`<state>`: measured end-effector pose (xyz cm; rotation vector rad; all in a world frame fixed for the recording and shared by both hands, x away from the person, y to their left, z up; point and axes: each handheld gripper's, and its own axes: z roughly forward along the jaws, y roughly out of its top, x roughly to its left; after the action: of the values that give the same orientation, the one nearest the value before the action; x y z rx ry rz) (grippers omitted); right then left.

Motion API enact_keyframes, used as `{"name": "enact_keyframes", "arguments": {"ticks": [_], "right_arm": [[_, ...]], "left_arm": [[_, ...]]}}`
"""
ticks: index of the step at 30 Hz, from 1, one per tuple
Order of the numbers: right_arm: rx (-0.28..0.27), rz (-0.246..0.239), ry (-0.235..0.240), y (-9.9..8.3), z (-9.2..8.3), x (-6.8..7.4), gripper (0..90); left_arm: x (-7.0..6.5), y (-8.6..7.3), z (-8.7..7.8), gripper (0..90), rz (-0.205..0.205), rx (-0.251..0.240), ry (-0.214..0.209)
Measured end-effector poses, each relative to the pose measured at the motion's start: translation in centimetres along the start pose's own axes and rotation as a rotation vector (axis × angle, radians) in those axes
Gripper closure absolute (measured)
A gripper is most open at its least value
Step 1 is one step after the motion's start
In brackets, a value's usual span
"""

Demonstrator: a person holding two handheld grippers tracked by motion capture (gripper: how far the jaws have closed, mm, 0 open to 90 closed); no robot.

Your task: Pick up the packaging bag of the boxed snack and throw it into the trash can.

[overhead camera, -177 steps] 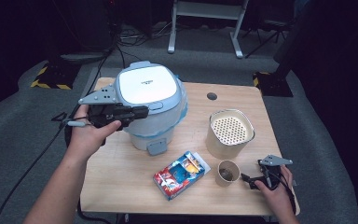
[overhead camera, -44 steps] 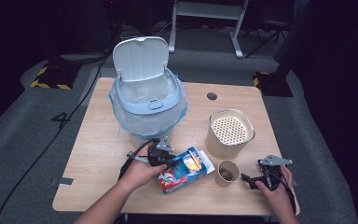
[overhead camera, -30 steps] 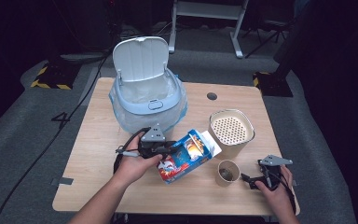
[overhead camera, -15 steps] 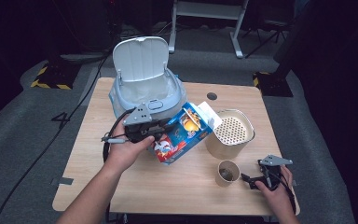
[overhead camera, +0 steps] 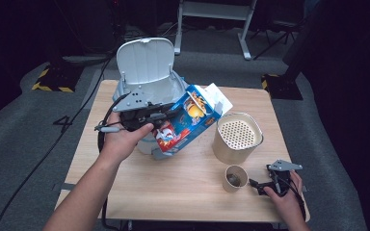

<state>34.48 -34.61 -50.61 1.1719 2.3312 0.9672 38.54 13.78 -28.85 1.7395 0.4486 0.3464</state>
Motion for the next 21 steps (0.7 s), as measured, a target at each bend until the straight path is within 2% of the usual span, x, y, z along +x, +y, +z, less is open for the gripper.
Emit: {"name": "enact_keyframes", "arguments": {"ticks": [6,12,15,17,21], "right_arm": [[0.001,0.001,0.000,0.0,0.0,0.0,0.6],[0.001,0.001,0.000,0.0,0.0,0.0,0.6],[0.001,0.001,0.000,0.0,0.0,0.0,0.6],[0.001,0.001,0.000,0.0,0.0,0.0,0.6],[0.001,0.001,0.000,0.0,0.0,0.0,0.6]], "left_arm": [[1.2,1.4,-0.9,75.6,-0.021,-0.058,0.030],[2.3,3.0,-2.2,75.6,0.000,-0.102,0.111],[2.9,3.7,-2.8,75.6,-0.002,-0.128,0.144],[3.2,4.1,-3.2,75.6,0.009,-0.145,0.181],[3.7,4.5,-3.7,75.6,-0.003,-0.187,0.216]]}}
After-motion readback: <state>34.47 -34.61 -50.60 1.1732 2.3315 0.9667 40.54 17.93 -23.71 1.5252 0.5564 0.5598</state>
